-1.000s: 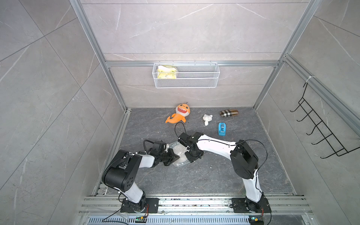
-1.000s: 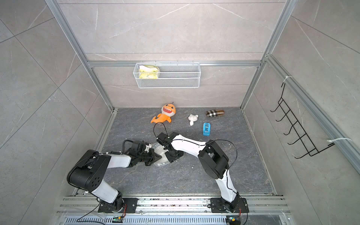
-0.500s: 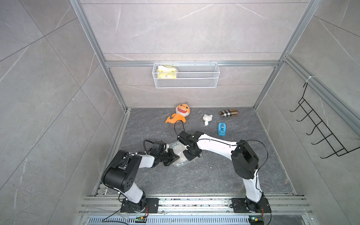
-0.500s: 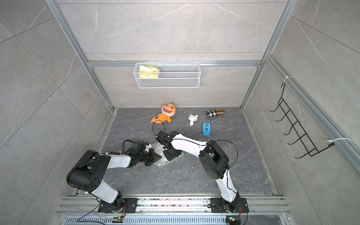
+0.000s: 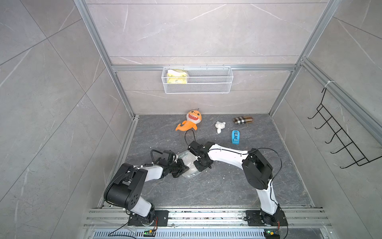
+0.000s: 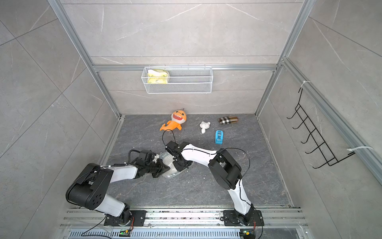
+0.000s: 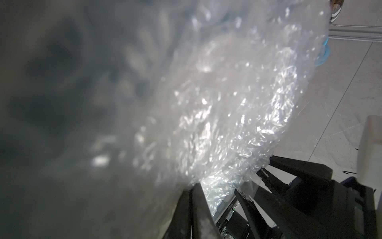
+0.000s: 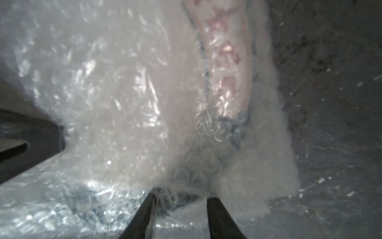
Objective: Wrap dinner plates in bubble wrap
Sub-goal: Stick the tape on the bubble wrap.
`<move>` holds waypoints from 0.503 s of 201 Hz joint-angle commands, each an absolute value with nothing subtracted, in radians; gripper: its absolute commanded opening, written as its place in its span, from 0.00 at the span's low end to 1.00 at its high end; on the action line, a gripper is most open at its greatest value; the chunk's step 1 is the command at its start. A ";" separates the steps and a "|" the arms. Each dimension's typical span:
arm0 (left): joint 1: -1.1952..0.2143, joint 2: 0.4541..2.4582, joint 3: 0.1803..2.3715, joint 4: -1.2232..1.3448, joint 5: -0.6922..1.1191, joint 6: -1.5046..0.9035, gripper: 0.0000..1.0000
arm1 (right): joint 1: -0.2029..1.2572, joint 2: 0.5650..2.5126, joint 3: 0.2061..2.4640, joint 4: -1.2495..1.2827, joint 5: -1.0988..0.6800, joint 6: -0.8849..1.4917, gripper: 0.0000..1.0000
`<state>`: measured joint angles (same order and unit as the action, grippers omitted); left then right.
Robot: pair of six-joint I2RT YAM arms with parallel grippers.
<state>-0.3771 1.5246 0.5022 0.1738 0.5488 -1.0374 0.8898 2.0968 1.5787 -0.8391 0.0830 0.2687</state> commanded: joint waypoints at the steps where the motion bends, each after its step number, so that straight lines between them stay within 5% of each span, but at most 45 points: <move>1: -0.371 1.496 0.468 -0.049 0.473 -1.059 0.10 | 0.891 2.153 1.543 -0.882 0.098 0.263 0.41; 101: -0.324 1.395 0.525 -0.003 0.585 -1.142 0.16 | 0.891 2.145 1.559 -0.902 0.098 0.251 0.40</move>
